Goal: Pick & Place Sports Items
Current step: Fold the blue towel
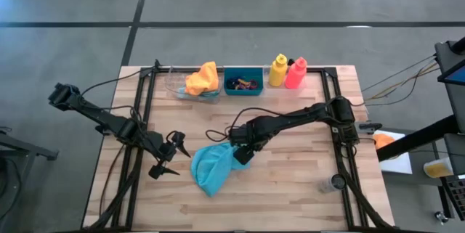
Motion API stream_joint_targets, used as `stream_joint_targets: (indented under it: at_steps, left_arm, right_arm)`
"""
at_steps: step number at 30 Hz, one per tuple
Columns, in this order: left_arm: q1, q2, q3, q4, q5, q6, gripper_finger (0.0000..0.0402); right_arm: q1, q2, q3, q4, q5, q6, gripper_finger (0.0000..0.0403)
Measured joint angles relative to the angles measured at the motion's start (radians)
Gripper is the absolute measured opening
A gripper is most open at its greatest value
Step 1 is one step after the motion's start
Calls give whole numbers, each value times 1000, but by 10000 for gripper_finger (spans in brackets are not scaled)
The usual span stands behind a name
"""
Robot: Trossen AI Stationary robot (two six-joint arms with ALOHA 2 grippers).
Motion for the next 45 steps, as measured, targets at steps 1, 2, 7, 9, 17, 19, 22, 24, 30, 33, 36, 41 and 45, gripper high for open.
stream_joint_targets:
  at_steps: [1, 2, 7, 9, 17, 19, 22, 24, 30, 33, 36, 41, 45]
  left_arm:
    - [0, 0, 0, 0, 0, -2, 365]
    - [0, 0, 0, 1, 0, -2, 365]
    - [1, 1, -9, 88, 55, -9, 365]
    - [0, 2, -22, 156, 108, 11, 365]
    - [-52, 2, 29, 199, -118, 185, 365]
    - [-95, 2, 71, 143, -240, 197, 365]
    - [-173, 11, 153, 55, -386, 198, 365]
    - [-226, 35, 222, -24, -461, 163, 365]
    - [-348, 248, 412, -225, -644, -27, 365]
    - [-356, 390, 498, -306, -637, -132, 365]
    - [-353, 509, 580, -381, -563, -259, 365]
    - [-353, 657, 685, -444, -512, -351, 365]
    - [-354, 731, 705, -391, -458, -450, 365]
  right_arm:
    - [0, 1, 0, 0, -1, 0, 206]
    - [0, 1, 0, 0, -3, 0, 205]
    - [0, -4, 0, 0, -17, -17, 205]
    - [2, -11, 3, 1, -19, -44, 205]
    - [83, -61, 6, 5, 28, -62, 205]
    - [124, -72, 6, 11, 71, -53, 205]
    - [193, -83, 6, 14, 169, -43, 205]
    - [238, -84, 6, 16, 258, -37, 205]
    - [367, -84, 5, 18, 626, -37, 205]
    - [425, -84, 4, 19, 848, -37, 205]
    - [474, -84, 4, 28, 1030, -36, 205]
    - [532, -84, 3, 66, 1176, -14, 205]
    - [554, -84, 2, 83, 1176, -11, 205]
